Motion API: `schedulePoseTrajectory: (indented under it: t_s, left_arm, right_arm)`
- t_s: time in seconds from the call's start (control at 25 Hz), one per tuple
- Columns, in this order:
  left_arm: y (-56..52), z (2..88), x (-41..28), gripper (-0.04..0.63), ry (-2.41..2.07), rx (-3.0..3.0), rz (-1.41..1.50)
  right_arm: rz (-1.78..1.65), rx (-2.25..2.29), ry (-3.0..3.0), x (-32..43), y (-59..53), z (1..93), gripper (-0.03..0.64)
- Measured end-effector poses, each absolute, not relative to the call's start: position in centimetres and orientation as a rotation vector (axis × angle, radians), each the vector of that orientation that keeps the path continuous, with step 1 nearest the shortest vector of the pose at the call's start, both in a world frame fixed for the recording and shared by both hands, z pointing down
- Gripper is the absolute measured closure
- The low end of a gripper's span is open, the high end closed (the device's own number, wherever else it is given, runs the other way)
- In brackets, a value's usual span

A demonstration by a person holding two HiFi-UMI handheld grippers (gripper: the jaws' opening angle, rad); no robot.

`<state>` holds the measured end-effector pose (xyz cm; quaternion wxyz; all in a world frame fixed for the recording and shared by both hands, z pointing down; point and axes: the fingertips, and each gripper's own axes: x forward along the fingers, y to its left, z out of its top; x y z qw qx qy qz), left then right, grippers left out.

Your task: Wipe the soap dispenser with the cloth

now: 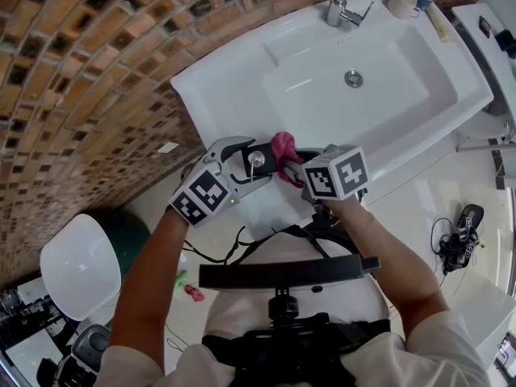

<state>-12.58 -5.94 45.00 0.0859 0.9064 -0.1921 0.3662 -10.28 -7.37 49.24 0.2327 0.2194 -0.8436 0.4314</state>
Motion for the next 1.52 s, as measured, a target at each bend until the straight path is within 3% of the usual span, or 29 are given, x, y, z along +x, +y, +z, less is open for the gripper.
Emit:
schedulePoseTrajectory:
  t_s: [0.52,1.24,1.52]
  left_arm:
    - [-6.1,45.3,-12.3,0.229,-0.712,2.66,0.939]
    - [-6.6,45.6,-13.4,0.242,-0.795,2.73,0.863]
    - [-11.0,43.7,-17.5,0.244,-0.995,2.663,0.803]
  right_arm:
    - [0.729,0.642,-2.082,-10.5,-8.2,54.8,0.502]
    - [0.777,0.629,-2.106,-10.9,-7.9,55.0,0.501]
    - [0.863,0.619,-2.17,-9.3,-7.8,52.4,0.5]
